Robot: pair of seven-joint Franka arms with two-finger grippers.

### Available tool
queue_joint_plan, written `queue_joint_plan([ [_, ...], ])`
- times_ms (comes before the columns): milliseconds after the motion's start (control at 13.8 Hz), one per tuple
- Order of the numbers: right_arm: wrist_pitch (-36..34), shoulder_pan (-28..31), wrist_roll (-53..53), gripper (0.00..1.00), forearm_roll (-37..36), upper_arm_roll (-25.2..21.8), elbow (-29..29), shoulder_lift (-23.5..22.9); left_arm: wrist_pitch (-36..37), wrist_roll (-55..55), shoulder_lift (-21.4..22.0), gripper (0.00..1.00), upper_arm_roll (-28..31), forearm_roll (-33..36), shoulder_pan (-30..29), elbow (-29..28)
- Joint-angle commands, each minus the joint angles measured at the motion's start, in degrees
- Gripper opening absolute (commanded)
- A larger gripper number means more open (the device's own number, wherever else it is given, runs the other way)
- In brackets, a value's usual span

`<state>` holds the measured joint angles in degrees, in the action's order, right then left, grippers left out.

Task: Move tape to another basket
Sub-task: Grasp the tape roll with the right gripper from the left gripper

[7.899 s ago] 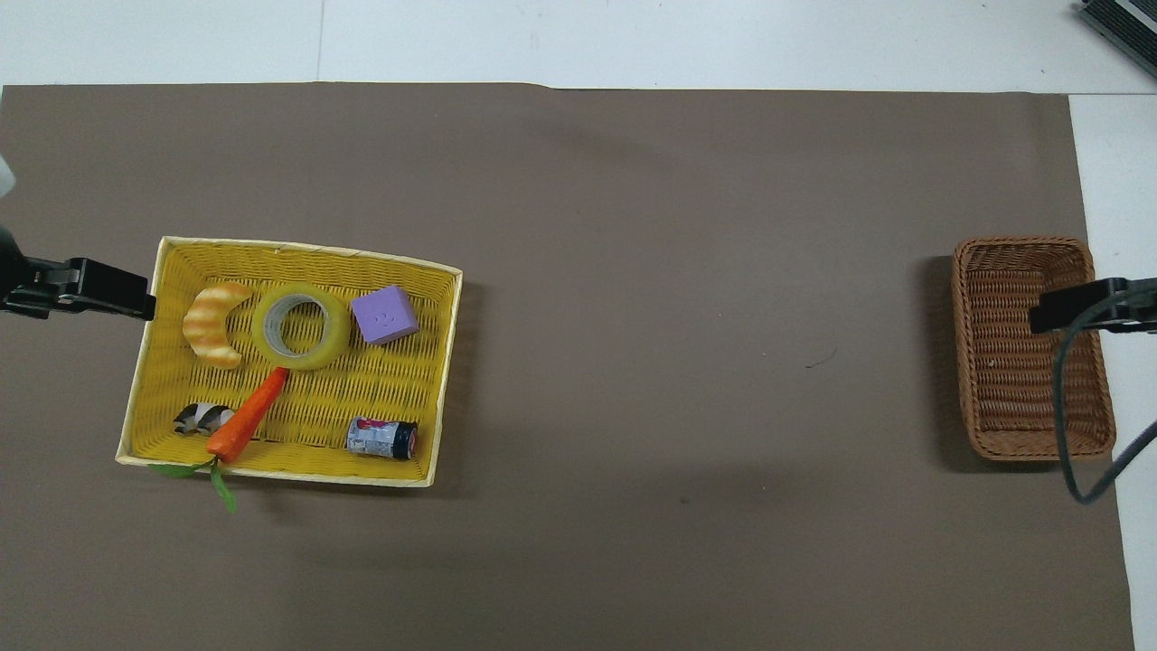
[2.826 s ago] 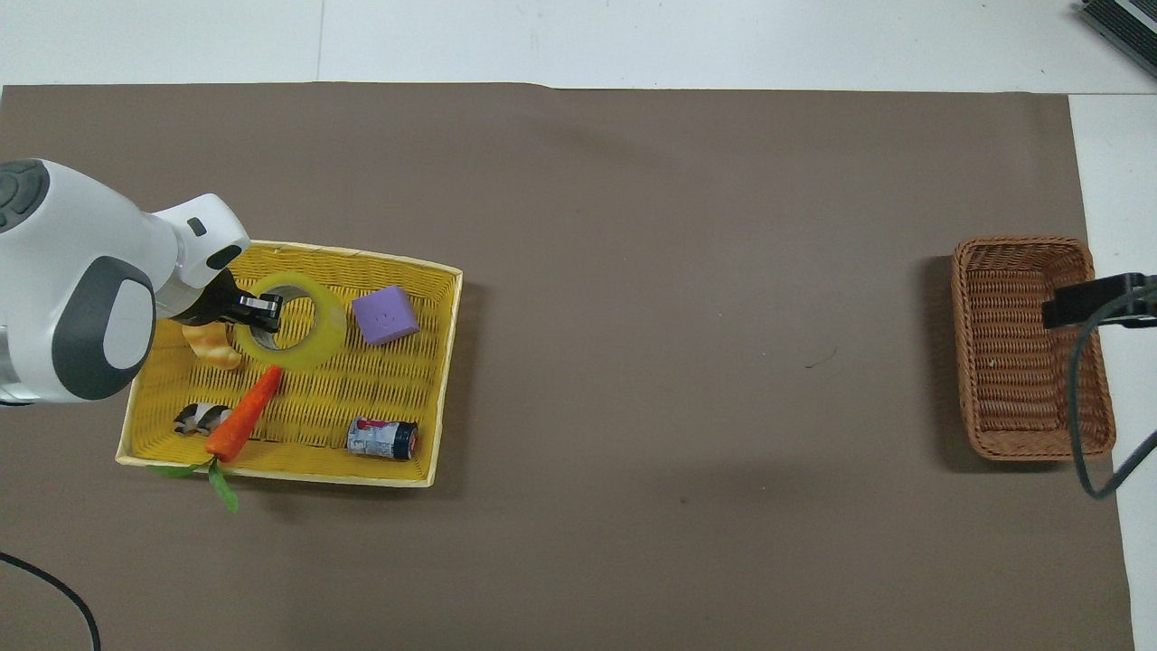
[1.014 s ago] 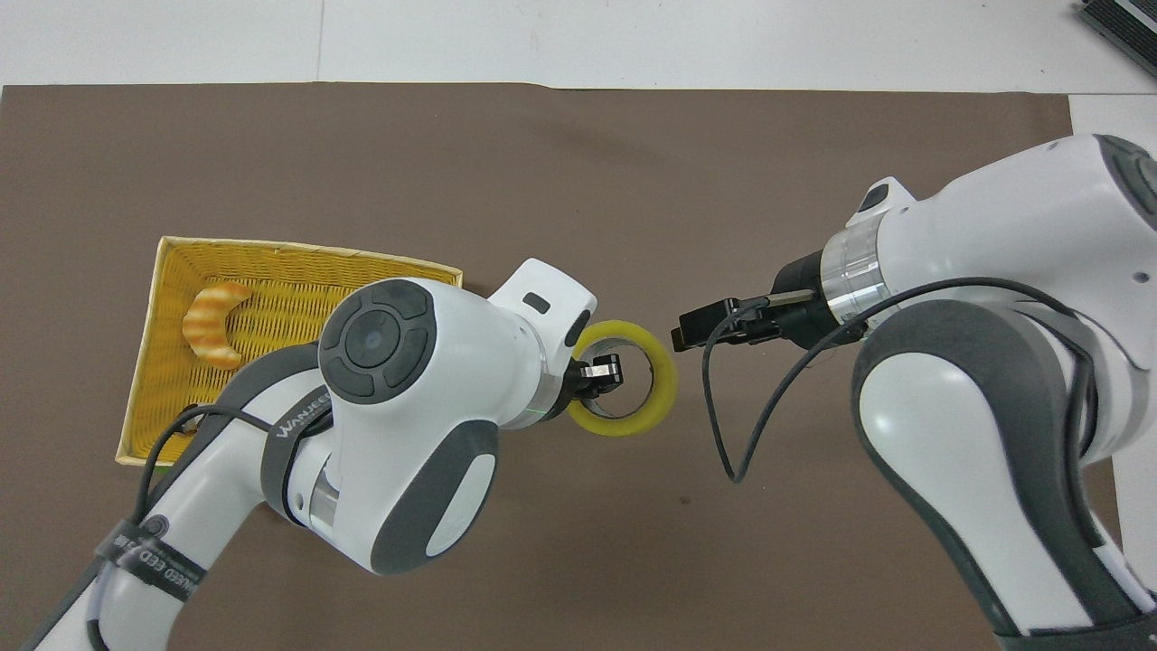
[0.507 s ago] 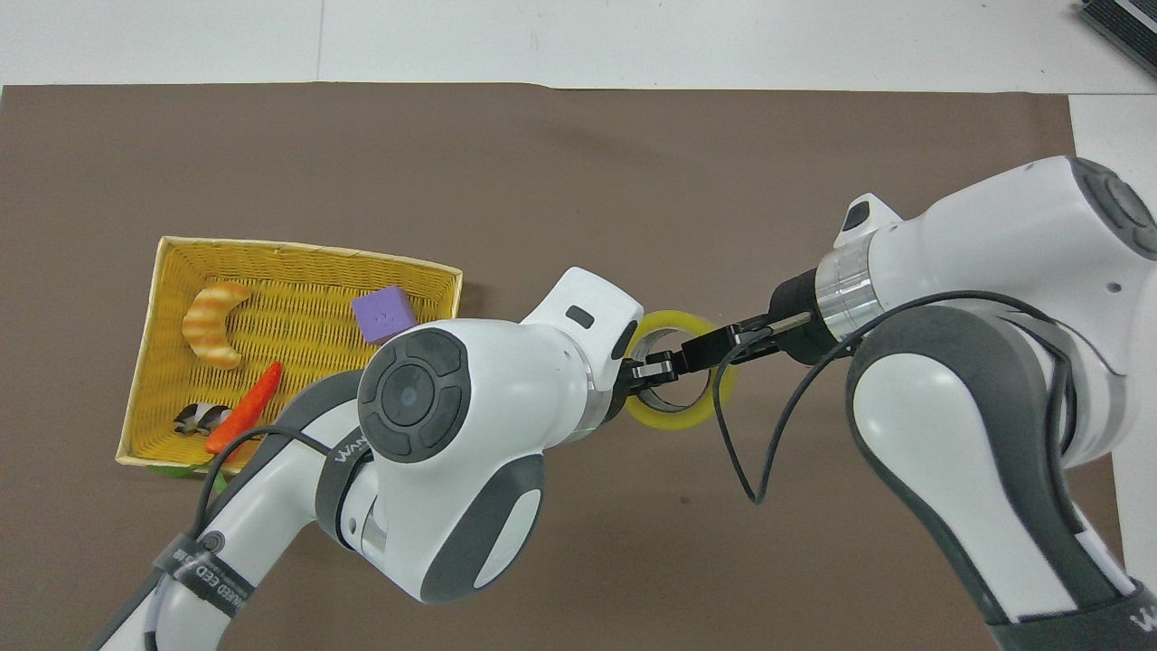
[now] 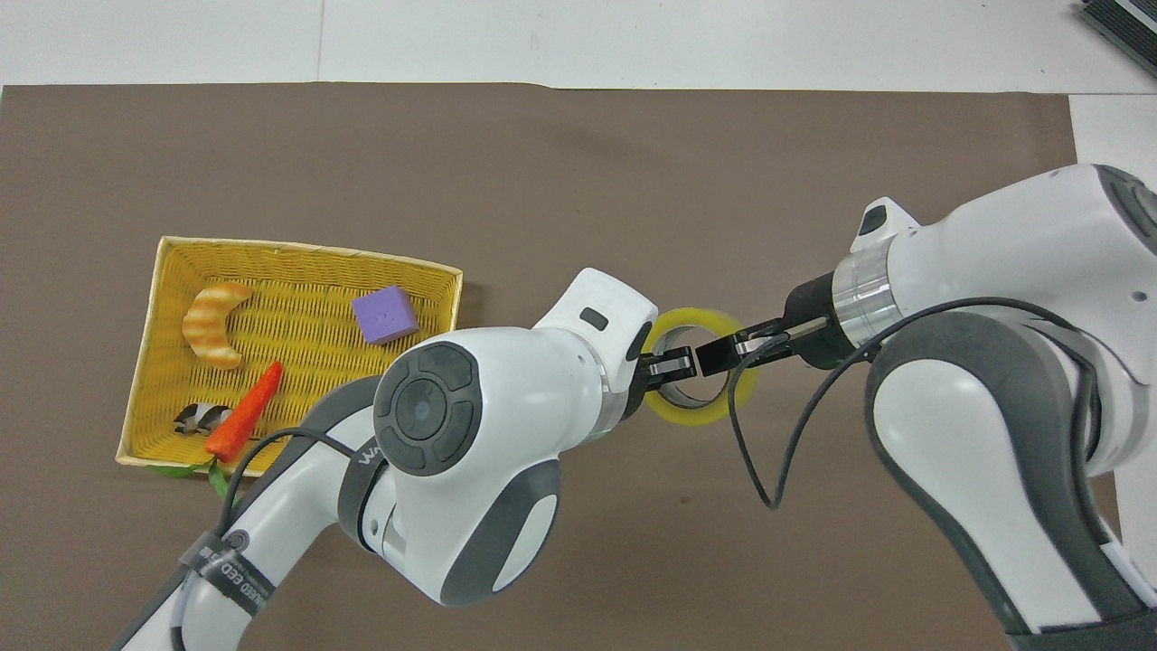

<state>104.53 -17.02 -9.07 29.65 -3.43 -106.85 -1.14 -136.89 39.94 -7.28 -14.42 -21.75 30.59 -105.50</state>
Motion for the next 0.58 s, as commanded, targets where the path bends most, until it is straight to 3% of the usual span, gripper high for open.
queue_joint_plan([
  [0, 0.59, 0.67, 1.07, 0.00, 0.67, 0.35, -1.52, 1.06, 0.47, 0.49, 2.52, 1.00, 0.80, -1.37, -0.09, -0.14],
  [290, 0.41, 0.76, 1.16, 0.00, 0.67, 0.35, -1.43, 1.06, 4.60, 5.76, 5.51, 1.00, 0.97, -2.94, -3.69, -0.93],
  [507, -1.77, 4.61, -0.33, 0.00, 0.67, 0.09, -0.47, 1.23, 10.65, 5.32, 6.84, 1.00, 1.32, -3.66, -7.02, -1.37],
])
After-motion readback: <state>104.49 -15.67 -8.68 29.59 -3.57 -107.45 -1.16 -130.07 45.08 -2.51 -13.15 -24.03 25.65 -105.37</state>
